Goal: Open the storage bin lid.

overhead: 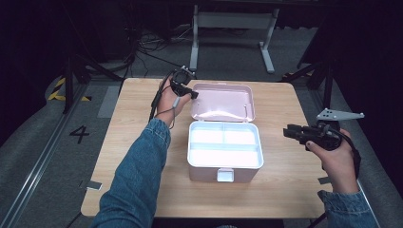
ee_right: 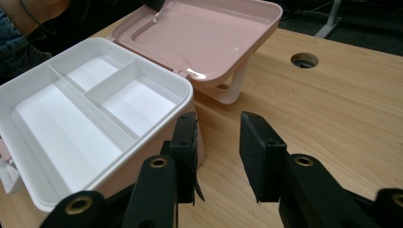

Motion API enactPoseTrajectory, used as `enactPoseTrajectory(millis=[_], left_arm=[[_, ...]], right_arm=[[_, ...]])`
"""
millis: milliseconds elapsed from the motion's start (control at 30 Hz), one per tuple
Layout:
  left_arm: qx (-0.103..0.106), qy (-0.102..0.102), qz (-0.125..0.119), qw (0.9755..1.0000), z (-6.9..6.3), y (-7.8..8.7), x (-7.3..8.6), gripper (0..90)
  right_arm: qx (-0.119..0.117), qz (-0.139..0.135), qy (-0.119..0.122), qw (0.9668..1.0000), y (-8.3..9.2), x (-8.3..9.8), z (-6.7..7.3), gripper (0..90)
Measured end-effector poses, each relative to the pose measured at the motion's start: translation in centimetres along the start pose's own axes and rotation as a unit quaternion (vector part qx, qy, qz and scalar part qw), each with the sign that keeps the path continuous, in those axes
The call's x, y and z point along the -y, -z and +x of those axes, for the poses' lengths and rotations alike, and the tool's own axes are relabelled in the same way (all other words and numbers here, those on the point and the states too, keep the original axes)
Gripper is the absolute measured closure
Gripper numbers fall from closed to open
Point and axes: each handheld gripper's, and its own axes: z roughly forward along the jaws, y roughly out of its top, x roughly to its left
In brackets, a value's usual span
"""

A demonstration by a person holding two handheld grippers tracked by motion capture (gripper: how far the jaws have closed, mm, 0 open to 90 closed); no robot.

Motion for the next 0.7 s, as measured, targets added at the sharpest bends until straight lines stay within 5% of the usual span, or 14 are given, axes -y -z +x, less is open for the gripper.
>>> enactPoseTrajectory(millis=[200,333,433,700], left_arm=[[-0.003,0.002,0.012,0.9999,-0.1,-0.4,0.2,63.5],[0.017,0.012,-0.004,0.9998,-0.1,-0.5,0.3,58.4],[0.008,0.008,-0.011,0.9999,-0.3,-0.3,0.3,53.2],[0.022,-0.020,-0.049,0.9984,-1.7,3.3,0.4,48.1]], right_arm=[[0.000,0.001,0.000,1.0000,-0.1,0.0,0.0,68.4],[0.000,0.002,-0.001,1.0000,-0.1,0.0,0.0,68.2],[0.000,0.002,-0.002,1.0000,-0.1,0.0,0.1,68.1],[-0.002,0.004,0.000,1.0000,-0.3,0.1,0.1,67.5]])
